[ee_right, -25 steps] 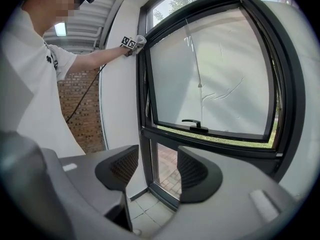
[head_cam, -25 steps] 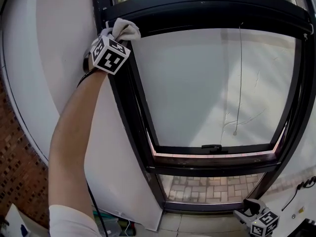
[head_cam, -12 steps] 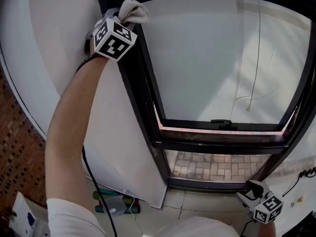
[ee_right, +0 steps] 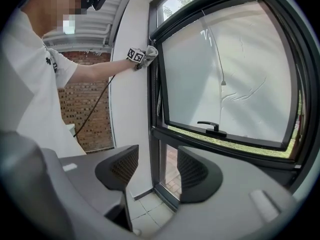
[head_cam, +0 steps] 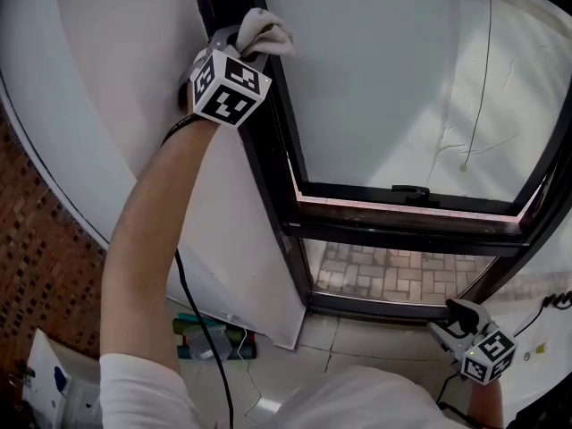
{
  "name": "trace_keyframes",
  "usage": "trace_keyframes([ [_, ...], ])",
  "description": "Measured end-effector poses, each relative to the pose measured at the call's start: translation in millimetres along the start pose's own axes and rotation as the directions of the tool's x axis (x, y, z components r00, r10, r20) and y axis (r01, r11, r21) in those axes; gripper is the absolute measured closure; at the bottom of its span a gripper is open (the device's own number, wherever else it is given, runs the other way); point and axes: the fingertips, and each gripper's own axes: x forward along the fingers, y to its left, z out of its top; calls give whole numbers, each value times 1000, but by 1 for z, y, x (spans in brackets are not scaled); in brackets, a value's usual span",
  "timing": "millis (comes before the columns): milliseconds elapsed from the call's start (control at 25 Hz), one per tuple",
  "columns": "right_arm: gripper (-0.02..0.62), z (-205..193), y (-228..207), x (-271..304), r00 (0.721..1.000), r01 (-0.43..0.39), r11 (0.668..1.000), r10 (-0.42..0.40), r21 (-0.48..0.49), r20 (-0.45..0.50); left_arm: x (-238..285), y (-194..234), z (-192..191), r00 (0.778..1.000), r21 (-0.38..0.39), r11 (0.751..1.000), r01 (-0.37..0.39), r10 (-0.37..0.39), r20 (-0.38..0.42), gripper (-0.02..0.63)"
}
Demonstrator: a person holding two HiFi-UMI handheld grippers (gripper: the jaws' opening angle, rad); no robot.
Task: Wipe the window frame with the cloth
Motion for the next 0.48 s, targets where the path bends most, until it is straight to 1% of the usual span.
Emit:
trace_keyframes([
  [160, 350, 0, 4, -3, 1000, 2, 1000, -2, -9, -9, -8, -33, -16, 1000, -62, 998, 25, -24, 7, 466],
  [280, 350, 0, 5, -5, 1000, 11, 1000, -11, -15, -15, -13, -57, -30, 1000, -104, 994, 29, -28, 14, 466],
  [480, 350, -2, 6, -12, 999, 24, 999, -25, -22, -31, -22, -109, -55, 999, -162, 986, 50, -47, 23, 466],
])
